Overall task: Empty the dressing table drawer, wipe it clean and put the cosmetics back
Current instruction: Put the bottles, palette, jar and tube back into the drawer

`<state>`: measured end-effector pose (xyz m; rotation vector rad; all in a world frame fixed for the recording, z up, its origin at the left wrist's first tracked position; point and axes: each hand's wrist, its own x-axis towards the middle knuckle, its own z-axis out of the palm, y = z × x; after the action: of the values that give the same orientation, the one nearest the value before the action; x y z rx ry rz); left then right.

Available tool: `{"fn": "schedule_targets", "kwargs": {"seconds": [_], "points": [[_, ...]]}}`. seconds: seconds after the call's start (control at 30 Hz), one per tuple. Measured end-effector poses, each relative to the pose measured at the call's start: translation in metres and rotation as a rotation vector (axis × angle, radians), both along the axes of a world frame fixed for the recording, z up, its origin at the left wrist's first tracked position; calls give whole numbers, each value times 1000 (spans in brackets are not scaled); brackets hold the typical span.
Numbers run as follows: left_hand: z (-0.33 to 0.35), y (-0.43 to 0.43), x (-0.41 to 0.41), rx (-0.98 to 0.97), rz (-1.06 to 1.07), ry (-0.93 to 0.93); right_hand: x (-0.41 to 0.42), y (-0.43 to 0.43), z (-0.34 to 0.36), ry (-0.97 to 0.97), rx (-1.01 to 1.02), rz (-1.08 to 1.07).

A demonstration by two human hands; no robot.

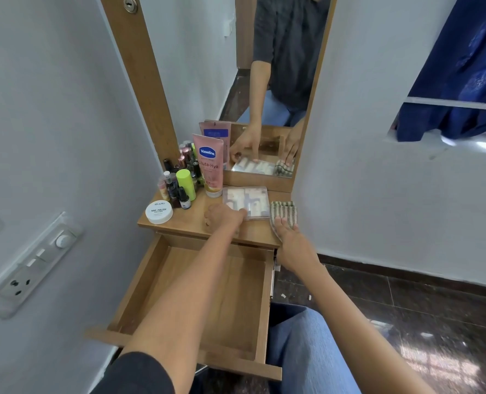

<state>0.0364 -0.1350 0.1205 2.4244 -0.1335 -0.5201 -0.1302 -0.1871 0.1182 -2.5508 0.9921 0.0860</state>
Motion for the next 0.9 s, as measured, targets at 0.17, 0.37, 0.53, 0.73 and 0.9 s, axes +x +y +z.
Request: {"fn": "schedule_targets", "kwargs": {"seconds": [0.17, 0.37, 0.53, 0.73, 0.9], "points": [[4, -1, 0, -23, 44, 39, 1, 4, -1, -11, -9, -14], [4, 4, 0, -387, 110, 253, 1, 7, 2, -11, -24, -11], [4, 31, -1, -632, 186, 418, 5, 4, -3, -3, -54, 27], [4, 88, -3, -702, 208, 443, 17, 2, -1, 24, -21, 12], [0, 124, -9, -715, 214, 477, 40, -1, 2, 20, -47, 36]]}}
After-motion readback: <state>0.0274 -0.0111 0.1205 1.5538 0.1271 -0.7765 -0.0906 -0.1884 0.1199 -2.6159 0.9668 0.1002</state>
